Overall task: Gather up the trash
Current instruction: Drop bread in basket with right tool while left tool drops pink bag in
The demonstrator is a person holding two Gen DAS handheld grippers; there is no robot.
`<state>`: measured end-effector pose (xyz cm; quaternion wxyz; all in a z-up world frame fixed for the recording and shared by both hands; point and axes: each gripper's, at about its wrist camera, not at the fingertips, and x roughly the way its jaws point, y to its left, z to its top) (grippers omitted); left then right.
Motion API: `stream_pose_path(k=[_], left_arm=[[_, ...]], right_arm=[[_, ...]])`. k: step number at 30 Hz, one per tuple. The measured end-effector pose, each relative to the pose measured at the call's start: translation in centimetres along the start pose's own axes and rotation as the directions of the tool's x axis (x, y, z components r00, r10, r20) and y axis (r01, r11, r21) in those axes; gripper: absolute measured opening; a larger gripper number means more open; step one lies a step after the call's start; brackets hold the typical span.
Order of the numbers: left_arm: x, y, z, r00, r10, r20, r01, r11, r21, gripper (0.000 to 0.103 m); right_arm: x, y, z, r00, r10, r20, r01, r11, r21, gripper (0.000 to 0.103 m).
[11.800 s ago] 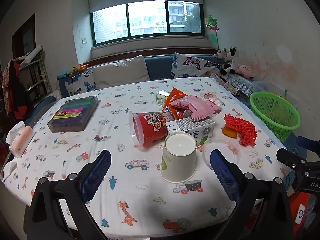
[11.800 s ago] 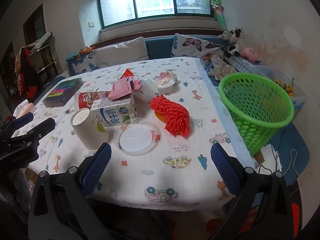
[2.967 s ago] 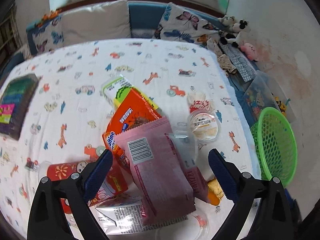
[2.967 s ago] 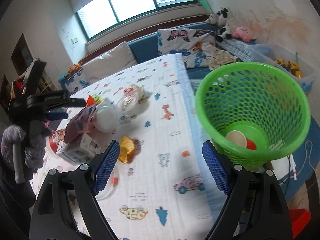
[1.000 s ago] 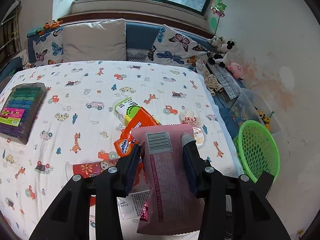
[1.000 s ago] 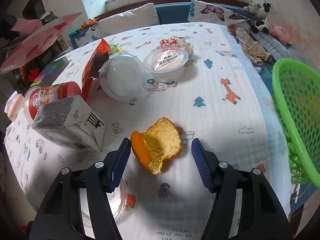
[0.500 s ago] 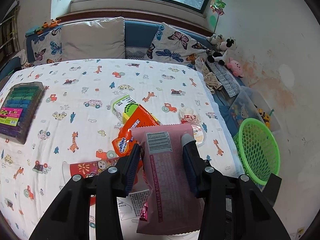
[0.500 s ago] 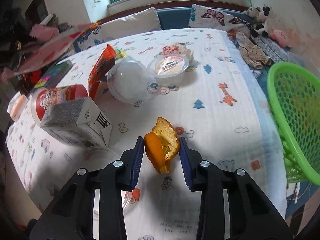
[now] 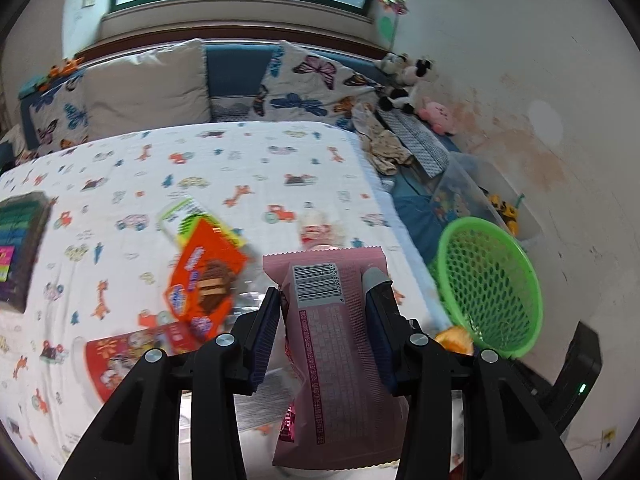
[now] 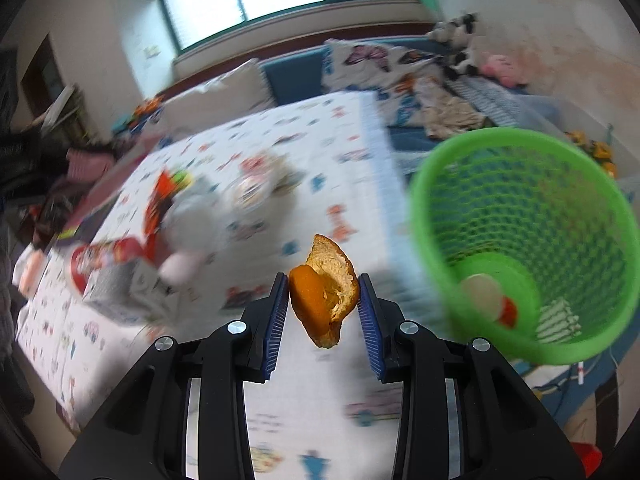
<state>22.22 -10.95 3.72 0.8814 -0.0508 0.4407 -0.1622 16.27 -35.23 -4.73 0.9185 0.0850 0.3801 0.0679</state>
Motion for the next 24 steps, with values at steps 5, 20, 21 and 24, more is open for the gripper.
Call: stream_pose_path(k=[5,20,21,24], left_arm=[[1.1,-3.1,0.4,1.000,-0.026,-0.014,0.027,0.998,0.050,0.042],[4.6,-10.4,1.5,0.996,-0.065,-0.066,0.075,0.982,0.172,0.042],[4.9,-10.8,1.6,0.995,-0.070,-0.069,0.081,0.981,0.178,0.042],[5.6,-12.0,1.8,0.994,-0.078,-0.078,0.092,0.977,0.194,0.042]], right_arm=[[-1.4,-4.9,1.1,0.997,-0.069,0.025,0.066,0.995,0.080,0.036],[-1.0,-14.4,1.9,0.979,-0.203,-0.003,0.199,0.956,0.218,0.044],[-1.0,-14.7,2.0,0.979,-0.203,-0.001,0.198,0.955,0.222,0.047],[-1.2,-15.1,1.9,0.978,-0.209,0.007,0.202,0.952,0.229,0.051]])
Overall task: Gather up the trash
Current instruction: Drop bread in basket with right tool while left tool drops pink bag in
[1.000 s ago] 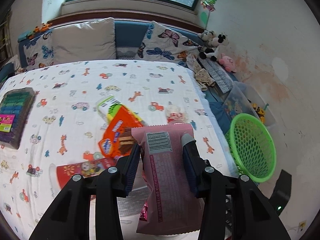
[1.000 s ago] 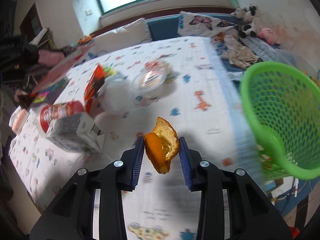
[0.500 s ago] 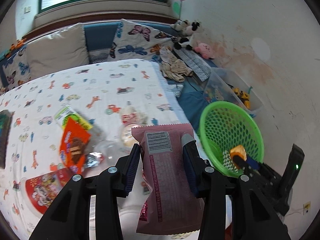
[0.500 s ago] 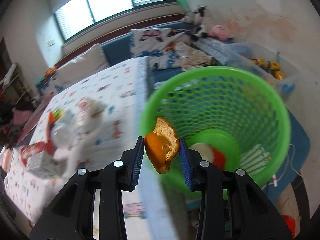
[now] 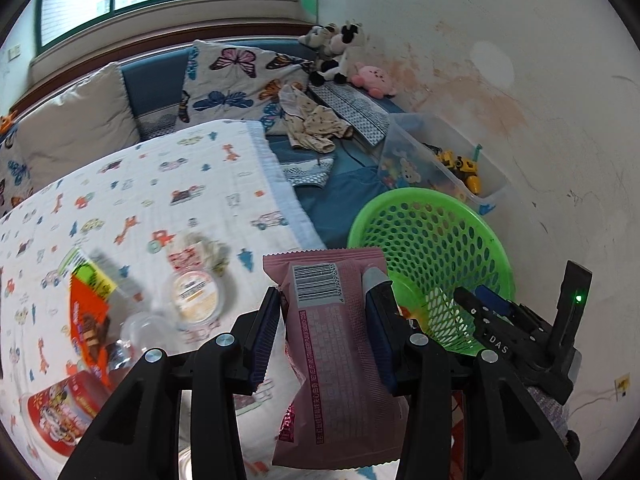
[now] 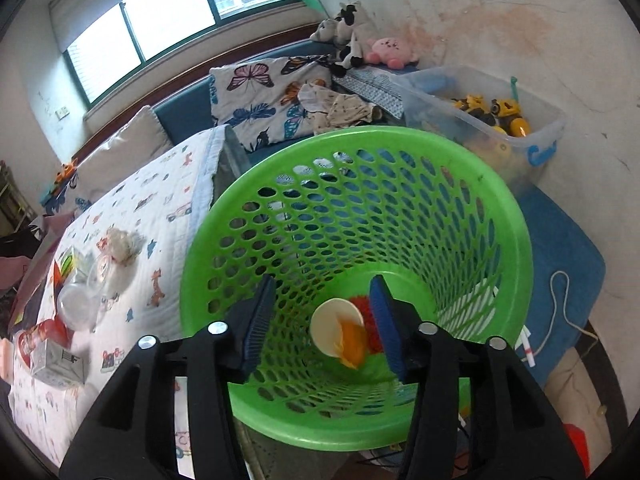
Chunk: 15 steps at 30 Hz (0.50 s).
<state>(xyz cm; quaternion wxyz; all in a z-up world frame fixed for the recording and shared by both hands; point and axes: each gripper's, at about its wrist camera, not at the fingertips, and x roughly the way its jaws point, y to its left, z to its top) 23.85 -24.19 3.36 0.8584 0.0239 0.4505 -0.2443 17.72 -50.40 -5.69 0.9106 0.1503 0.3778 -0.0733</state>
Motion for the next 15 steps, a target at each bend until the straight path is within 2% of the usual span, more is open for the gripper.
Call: stream_pose_path(k=[7,11,15], left_arm=[[1.9,-2.5,0.5,0.999,-0.035,-0.031,0.036,0.999,0.039,0.042],[3.2,-3.6,0.5,0.998,-0.038,-0.054,0.041,0.997,0.059,0.042],[4.9,-5.2,0.4,0.996,-0.034,-0.081,0.042,0.994,0.097,0.042]], right_arm=[[-0.8,-0.9,-0.2,1.000,0.013,0.013,-0.013,1.000,0.014,0.053],[-1.7,-1.4,-0.6,1.000,0.014,0.028,-0.015,1.000,0.021,0.061],[-2.6,-1.9,-1.0,0.999,0.007,0.037,-0.008,1.000,0.026,0.063]])
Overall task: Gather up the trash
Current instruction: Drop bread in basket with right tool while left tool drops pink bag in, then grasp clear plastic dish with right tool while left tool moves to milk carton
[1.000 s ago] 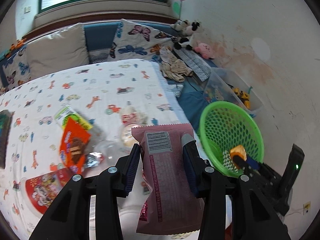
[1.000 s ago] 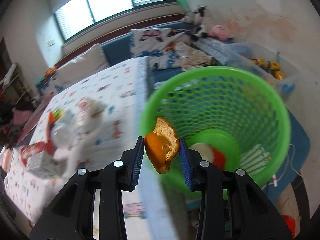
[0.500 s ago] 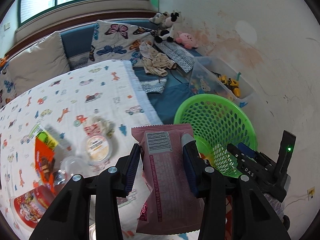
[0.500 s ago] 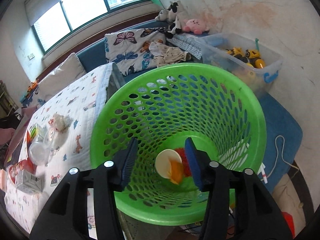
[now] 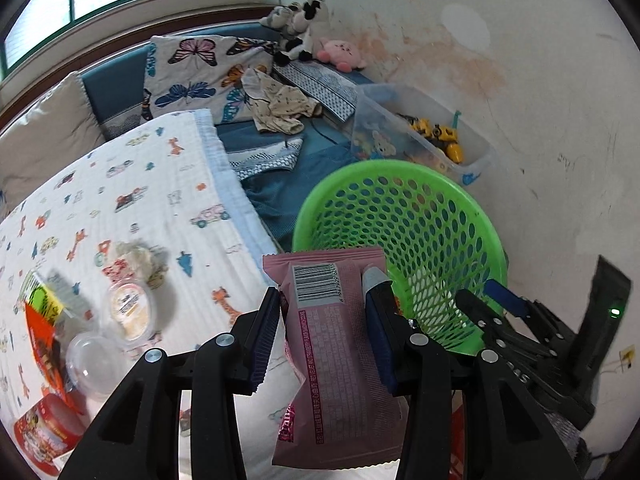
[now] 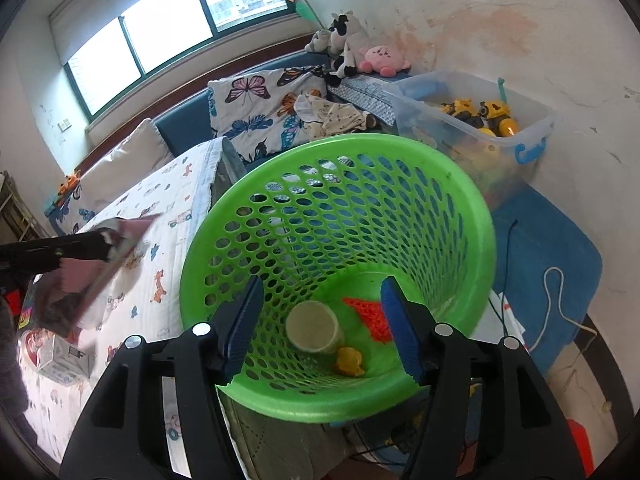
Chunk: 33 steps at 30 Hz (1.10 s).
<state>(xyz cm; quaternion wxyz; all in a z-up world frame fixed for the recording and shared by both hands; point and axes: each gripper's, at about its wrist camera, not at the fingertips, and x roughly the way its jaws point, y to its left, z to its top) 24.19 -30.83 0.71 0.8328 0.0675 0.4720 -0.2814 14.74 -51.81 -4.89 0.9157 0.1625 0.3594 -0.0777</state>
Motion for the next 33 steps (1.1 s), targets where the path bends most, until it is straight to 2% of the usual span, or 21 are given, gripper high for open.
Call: stream_pose_path(k=[9,12,15,16,20,25,33], left_arm=[[3.3,-2.6,0.6,0.999,-0.013,-0.045,0.016,0.998,0.061,0.043],[4.1,-3.2,1.0,0.999,-0.021,-0.047,0.024,0.997,0.075,0.052],[4.5,-3.8,1.2,0.998,-0.043,-0.036,0.046,0.996,0.081,0.068],[4.5,-3.9,1.3,0.998,-0.050,-0.027,0.052,0.995,0.080,0.068],[3.9,-4.1,1.0,0.996,-0.093,-0.009,0.094,0.992,0.079,0.072],[2.4,-3.2,0.3,0.994,-0.104,0.015,0.102,0.992,0.075,0.072],[-1.4,0.3,-2.1,0.993,-0.099,0.067,0.096,0.995,0.041,0.075]], right_arm=[[-1.7,-1.3,-1.4,1.000,0.000,0.010,-0.001,0.999,0.041,0.068],[-2.2,-1.6,-1.6,1.000,-0.001,0.016,0.000,0.999,0.049,0.068],[-2.5,-1.8,-1.5,1.000,-0.002,0.023,0.001,0.999,0.052,0.068],[-2.7,-1.8,-1.5,1.000,-0.002,0.025,0.001,0.999,0.051,0.068],[-3.3,-1.7,-1.5,0.999,0.003,0.035,-0.005,0.999,0.052,0.068],[-3.9,-1.2,-1.7,0.999,0.018,0.047,-0.021,0.998,0.051,0.068],[-4.8,0.9,-2.2,0.997,0.054,0.056,-0.056,0.998,0.035,0.071]])
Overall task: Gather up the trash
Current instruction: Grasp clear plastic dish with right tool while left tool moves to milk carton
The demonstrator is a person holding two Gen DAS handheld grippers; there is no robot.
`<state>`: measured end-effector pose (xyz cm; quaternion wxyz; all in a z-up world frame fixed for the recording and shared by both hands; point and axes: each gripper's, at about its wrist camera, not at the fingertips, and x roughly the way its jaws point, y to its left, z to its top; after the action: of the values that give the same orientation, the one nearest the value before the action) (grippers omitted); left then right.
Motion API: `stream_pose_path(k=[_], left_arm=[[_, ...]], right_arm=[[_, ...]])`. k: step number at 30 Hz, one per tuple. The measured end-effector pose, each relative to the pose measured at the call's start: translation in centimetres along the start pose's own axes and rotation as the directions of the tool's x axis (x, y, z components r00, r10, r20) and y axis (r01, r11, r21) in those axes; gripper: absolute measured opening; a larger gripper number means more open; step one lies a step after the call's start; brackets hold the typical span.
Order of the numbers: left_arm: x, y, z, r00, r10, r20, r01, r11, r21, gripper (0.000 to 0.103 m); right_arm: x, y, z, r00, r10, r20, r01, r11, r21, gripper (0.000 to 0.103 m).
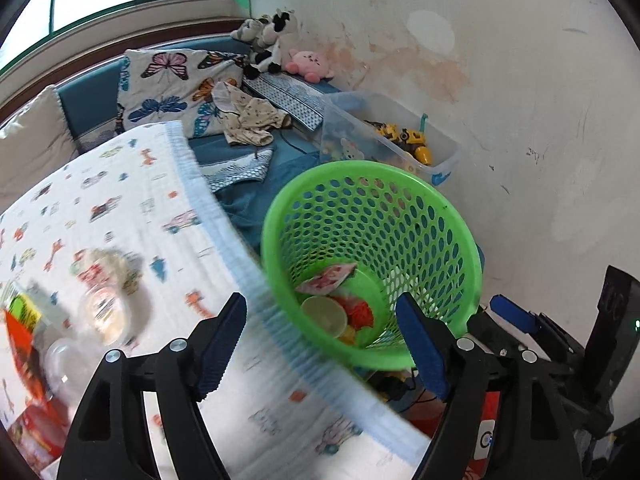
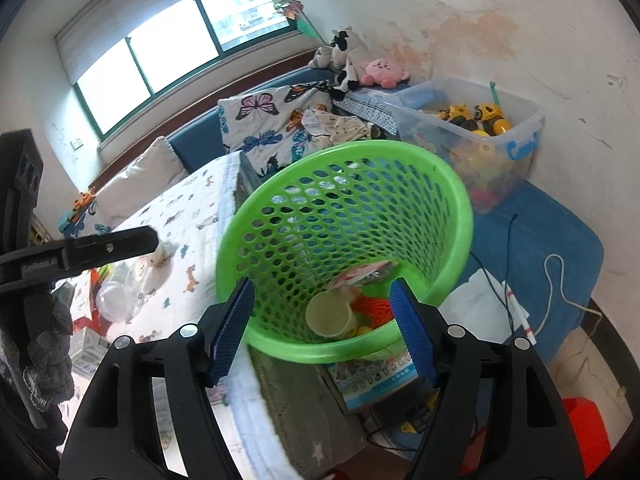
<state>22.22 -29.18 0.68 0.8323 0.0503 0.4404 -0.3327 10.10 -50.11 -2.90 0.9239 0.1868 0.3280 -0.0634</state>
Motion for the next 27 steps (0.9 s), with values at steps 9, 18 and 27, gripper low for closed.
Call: stream_pose_path(k=[9,18,27], left_arm=[[-4.8,5.0,-4.2,0.999,0.036,0.024,-0.035,0.998,-0.055,0.077],[-9.0,10.4,-9.2,0.995,0.097,0.024,-0.095,0.993,-0.071,0.078],[-13.0,15.2,-12.9,0.985,0.161,0.059,-0.153,0.981,-0.118,0.078]], right_arm=[[-0.7,3.2,-1.0,0.999,0.049,-0.001,-0.049,0.998,-0.032,0.073],[-0.1,6.1,-2.3,0.995,0.096,-0.041,-0.098,0.992,-0.074,0.075],[0.0,11.4,-4.7,0.982,0.161,-0.094,-0.175,0.970,-0.167,0.082]])
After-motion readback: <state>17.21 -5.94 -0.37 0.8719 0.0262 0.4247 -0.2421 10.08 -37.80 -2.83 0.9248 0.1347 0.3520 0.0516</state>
